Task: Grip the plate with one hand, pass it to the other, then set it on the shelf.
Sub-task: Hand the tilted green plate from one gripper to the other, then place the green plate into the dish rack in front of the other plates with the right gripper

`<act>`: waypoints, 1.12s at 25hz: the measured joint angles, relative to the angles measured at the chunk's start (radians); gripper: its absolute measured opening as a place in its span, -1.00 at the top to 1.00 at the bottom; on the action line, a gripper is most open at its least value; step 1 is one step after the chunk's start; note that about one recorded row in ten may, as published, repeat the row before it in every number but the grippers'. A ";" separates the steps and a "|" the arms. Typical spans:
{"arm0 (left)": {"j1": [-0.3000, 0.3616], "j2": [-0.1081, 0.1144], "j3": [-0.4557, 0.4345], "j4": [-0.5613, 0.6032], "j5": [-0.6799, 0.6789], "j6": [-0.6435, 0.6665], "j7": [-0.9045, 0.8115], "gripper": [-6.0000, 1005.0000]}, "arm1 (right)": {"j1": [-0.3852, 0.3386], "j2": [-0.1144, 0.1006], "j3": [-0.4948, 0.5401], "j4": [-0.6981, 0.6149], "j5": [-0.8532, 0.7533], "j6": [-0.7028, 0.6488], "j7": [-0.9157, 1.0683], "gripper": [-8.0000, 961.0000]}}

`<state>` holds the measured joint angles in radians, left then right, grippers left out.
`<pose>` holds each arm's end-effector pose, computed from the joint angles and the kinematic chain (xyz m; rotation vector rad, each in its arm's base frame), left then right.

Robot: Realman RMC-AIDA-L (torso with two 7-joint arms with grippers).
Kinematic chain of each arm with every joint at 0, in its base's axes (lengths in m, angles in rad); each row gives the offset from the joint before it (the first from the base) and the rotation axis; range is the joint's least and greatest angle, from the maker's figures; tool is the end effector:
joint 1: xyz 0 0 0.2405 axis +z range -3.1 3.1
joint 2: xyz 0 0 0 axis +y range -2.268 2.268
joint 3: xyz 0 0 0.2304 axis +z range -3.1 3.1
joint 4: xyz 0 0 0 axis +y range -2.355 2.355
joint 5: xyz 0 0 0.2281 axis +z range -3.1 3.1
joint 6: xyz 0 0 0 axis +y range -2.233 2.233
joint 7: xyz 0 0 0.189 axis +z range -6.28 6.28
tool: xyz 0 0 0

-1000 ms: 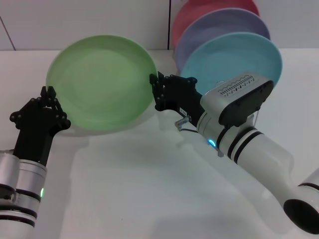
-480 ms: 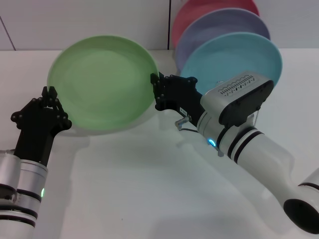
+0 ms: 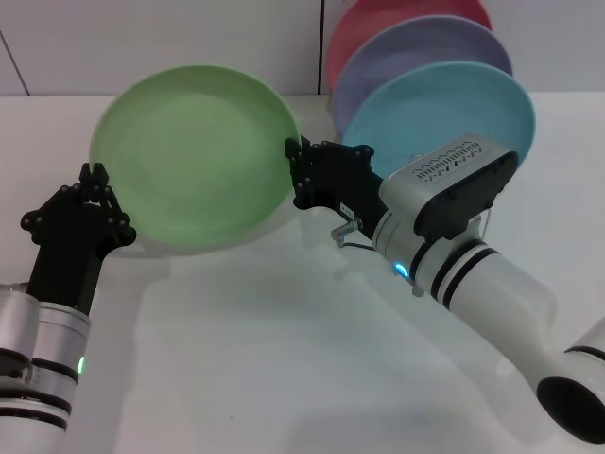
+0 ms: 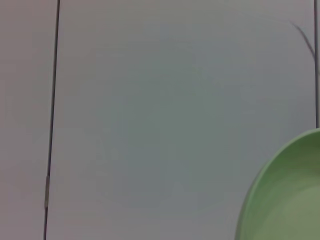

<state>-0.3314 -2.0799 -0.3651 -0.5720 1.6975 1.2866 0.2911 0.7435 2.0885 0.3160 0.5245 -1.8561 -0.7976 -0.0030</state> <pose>-0.2563 0.3307 -0.0647 -1.5212 -0.5318 -0.7316 0.1470 0.3928 -0.1594 -2.1162 0.5684 0.7760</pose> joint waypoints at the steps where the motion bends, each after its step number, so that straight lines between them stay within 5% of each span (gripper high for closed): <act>1: 0.000 0.000 0.002 0.000 0.000 -0.002 0.000 0.90 | 0.000 0.000 0.000 0.000 0.000 0.000 0.000 0.91; 8: 0.003 0.000 0.008 -0.004 0.007 0.006 -0.001 0.90 | 0.001 0.001 0.000 0.000 0.000 0.000 0.000 0.92; 17: 0.030 0.006 0.008 -0.001 0.015 0.079 -0.036 0.50 | 0.000 0.001 -0.001 -0.001 0.007 0.000 -0.026 0.92; 23: 0.056 0.009 0.009 -0.006 0.016 0.157 -0.041 0.03 | 0.002 0.001 0.001 -0.001 0.008 0.000 -0.026 0.92; 28: 0.065 0.011 0.001 0.011 0.017 0.198 -0.088 -0.05 | 0.005 0.001 0.002 -0.003 0.003 -0.003 -0.027 0.92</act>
<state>-0.2667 -2.0689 -0.3637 -0.5615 1.7141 1.4841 0.2036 0.7482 2.0892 0.3175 0.5215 -1.8530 -0.8008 -0.0301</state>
